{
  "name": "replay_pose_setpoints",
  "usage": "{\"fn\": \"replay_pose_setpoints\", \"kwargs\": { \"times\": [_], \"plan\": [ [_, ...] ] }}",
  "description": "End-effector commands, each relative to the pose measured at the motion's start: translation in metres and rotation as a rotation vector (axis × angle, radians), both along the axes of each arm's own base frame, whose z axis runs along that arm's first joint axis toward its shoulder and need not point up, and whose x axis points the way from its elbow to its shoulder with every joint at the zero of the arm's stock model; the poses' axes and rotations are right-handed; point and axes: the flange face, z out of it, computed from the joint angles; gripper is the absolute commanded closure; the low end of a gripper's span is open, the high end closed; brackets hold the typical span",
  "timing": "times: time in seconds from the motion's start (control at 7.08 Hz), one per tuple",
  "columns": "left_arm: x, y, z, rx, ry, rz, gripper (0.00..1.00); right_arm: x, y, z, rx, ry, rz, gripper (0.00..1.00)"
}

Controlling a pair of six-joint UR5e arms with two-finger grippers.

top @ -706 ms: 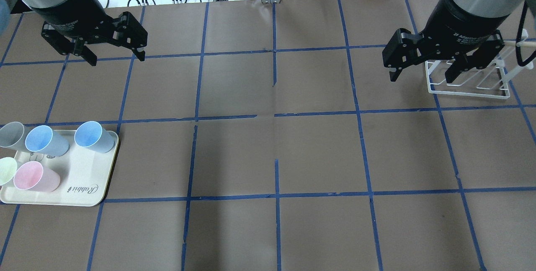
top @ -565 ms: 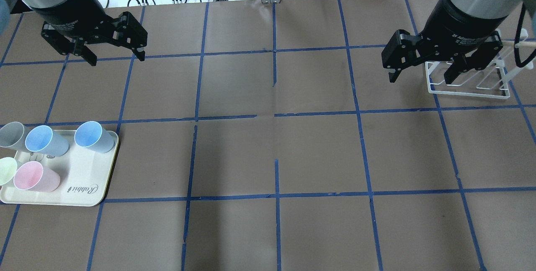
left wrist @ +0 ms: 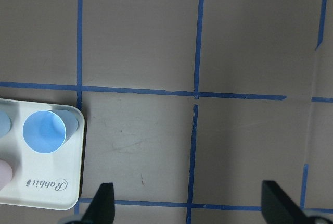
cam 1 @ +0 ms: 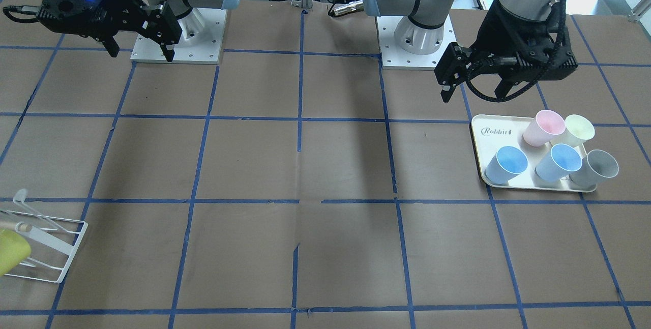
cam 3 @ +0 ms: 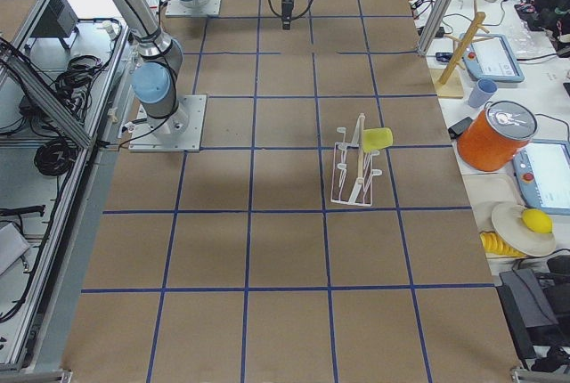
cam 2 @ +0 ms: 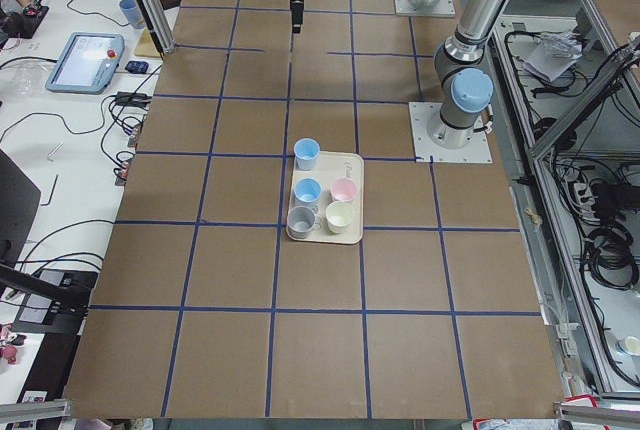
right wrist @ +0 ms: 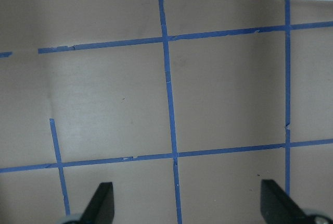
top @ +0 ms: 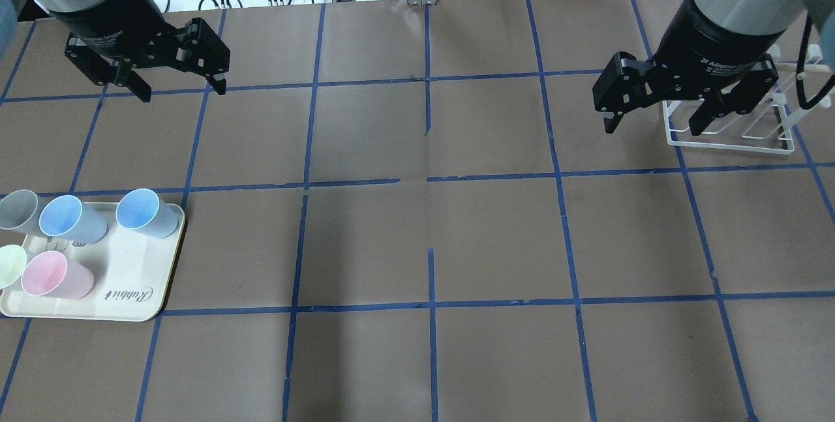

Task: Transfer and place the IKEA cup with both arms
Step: 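Move the right gripper down toward the yellow cup on the wire rack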

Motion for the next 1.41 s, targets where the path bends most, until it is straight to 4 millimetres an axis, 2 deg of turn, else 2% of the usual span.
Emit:
{"fn": "replay_pose_setpoints", "kwargs": {
  "times": [0.0, 0.71, 0.99, 1.27],
  "plan": [
    [-0.0004, 0.0022, -0.0012, 0.002, 0.002, 0.001, 0.0, 0.0015, 0.0, 0.0011, -0.006, -0.005, -0.002, 0.0],
    [-0.0002, -0.0027, 0.0011, -0.003, 0.003, 0.0, 0.0, -0.0018, -0.0067, 0.0032, -0.041, 0.007, 0.002, 0.0],
    [-0.0001, 0.0045, 0.0068, -0.011, -0.004, 0.0, 0.0, -0.0023, -0.0073, 0.0034, -0.043, -0.002, -0.013, 0.0],
    [0.0003, -0.0011, 0.0022, -0.001, -0.003, 0.002, 0.0, -0.0041, -0.009, 0.0023, -0.042, 0.002, -0.019, 0.0]
  ]
}}
